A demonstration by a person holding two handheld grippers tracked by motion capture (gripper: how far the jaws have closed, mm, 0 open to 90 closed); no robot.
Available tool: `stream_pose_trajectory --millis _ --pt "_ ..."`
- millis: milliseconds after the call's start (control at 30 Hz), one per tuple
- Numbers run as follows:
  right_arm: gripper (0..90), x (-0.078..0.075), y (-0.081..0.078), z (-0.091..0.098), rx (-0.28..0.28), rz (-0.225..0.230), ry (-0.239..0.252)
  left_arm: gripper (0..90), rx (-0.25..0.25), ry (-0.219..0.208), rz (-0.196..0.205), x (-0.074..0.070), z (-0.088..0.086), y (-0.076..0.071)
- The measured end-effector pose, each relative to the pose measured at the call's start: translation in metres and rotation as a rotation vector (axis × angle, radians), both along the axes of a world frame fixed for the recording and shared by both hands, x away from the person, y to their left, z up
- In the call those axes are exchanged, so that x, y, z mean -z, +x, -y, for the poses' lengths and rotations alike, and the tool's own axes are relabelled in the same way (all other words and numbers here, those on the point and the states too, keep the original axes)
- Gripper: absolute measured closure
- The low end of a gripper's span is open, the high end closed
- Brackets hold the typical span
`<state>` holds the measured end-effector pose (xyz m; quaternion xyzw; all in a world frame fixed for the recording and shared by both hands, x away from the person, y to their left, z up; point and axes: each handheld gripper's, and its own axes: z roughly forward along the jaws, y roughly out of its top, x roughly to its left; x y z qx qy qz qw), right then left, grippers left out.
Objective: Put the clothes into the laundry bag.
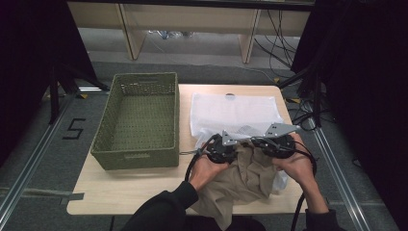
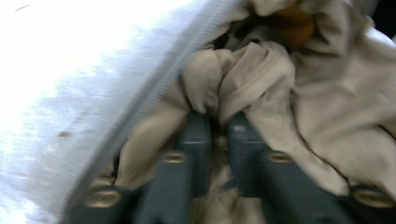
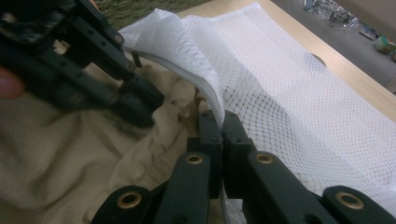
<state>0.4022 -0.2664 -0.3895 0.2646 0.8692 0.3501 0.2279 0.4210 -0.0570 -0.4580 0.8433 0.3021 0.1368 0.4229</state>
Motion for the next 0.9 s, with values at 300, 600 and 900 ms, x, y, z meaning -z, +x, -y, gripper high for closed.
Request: stream_pose_trajectory --millis 300,600,900 --pt "90.0 -0.007 -0.005 0.003 -0.013 0.017 0.0 84.3 -0.116 -0.104 -0.016 -0.012 -0.008 0.024" --pt "90.0 0.0 -0.002 0.009 0.004 -0.012 0.006 32.9 -0.023 0.014 -0.088 -0.021 -0.04 -0.018" --pt "90.0 0.001 -0.003 0.003 -0.001 -0.019 -0.003 39.6 0.106 0.135 -0.195 0.018 -0.05 -0.005"
